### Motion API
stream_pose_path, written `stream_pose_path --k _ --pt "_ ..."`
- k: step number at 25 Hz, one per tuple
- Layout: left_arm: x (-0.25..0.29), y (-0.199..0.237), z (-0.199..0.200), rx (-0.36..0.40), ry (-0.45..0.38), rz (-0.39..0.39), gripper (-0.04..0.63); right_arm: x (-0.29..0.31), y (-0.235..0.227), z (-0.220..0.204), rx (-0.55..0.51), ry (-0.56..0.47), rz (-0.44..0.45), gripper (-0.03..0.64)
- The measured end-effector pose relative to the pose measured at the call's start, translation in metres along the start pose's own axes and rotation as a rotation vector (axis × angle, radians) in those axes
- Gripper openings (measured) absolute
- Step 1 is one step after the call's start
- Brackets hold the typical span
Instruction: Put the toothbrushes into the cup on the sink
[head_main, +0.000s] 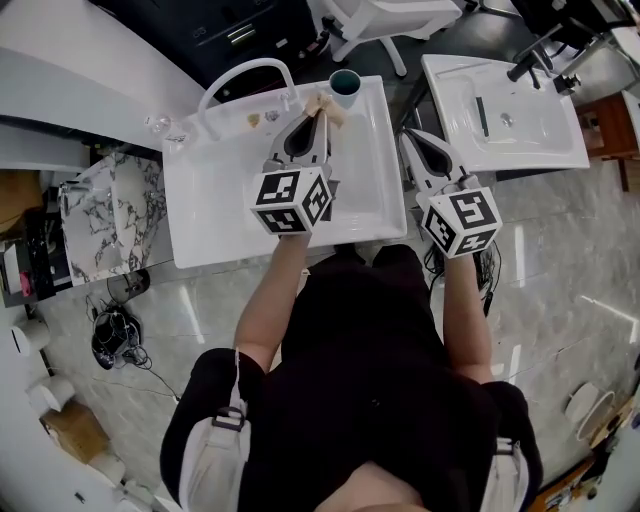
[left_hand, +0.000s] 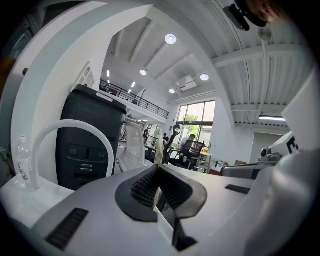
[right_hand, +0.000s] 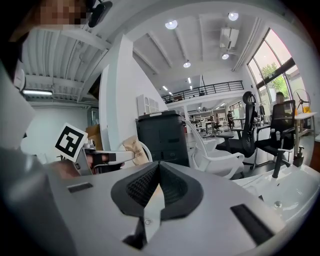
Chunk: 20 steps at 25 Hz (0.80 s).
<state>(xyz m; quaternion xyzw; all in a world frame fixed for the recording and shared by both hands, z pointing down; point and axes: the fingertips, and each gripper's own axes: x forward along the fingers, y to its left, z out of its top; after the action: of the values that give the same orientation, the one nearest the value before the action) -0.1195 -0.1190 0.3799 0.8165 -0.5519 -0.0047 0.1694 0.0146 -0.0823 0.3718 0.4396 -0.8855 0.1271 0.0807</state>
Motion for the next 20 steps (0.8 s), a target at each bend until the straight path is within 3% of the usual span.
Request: stream_pose_path --k 20 --pt "0.048 0.024 0.005 -0.022 0.019 0.051 0.015 0.038 -0.035 0.0 0.032 0.019 0.029 0.031"
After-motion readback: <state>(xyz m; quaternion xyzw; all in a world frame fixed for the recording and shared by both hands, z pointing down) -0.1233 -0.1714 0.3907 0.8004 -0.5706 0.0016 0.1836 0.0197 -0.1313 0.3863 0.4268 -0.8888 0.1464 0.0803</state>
